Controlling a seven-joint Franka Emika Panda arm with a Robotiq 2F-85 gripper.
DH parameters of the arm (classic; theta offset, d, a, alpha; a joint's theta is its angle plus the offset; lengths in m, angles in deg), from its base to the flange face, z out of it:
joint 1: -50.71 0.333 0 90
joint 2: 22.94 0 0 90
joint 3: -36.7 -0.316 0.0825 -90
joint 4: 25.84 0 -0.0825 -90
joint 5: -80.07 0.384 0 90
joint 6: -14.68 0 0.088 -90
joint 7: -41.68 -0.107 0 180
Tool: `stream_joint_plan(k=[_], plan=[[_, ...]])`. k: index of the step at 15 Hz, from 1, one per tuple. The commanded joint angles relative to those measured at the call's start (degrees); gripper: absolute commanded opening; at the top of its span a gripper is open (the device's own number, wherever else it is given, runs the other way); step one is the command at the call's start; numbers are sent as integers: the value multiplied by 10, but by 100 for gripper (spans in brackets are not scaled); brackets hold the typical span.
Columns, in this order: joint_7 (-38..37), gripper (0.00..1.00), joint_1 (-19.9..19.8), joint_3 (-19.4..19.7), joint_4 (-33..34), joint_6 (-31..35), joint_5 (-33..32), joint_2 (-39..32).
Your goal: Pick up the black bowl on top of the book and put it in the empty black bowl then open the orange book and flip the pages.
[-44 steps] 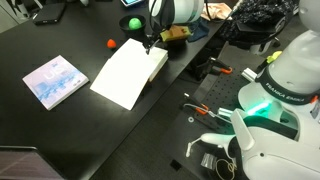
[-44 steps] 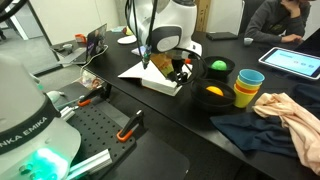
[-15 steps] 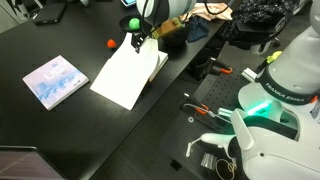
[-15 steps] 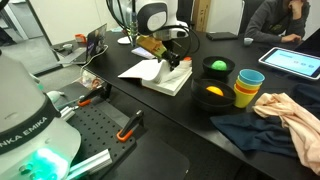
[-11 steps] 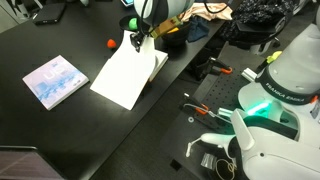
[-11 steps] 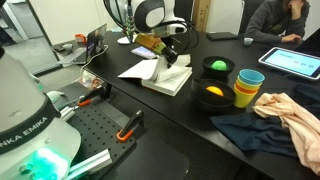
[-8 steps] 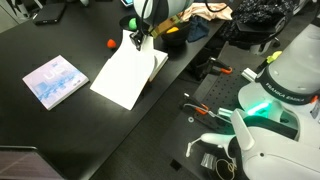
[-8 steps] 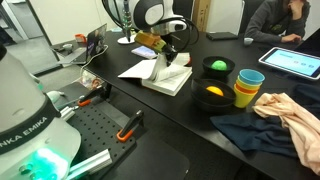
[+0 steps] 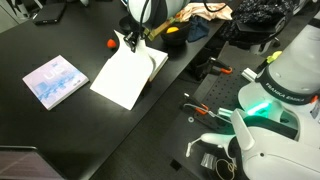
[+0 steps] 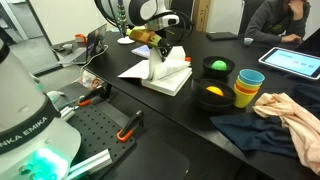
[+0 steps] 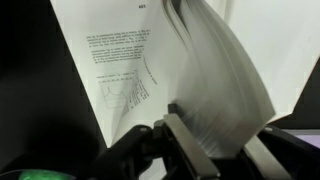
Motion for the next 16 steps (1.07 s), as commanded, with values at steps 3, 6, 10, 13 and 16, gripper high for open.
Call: stream_joint_plan(k=[3,6,10,13,16], plan=[[0,30,66,16,0,-5,-23,24],[1,25,77,2,1,-3,-25,22],[6,31,63,-49,-4,5,-16,8],[8,30,55,-88,-7,10,-17,-4],[13,29,36,-129,-9,16,-18,-25]])
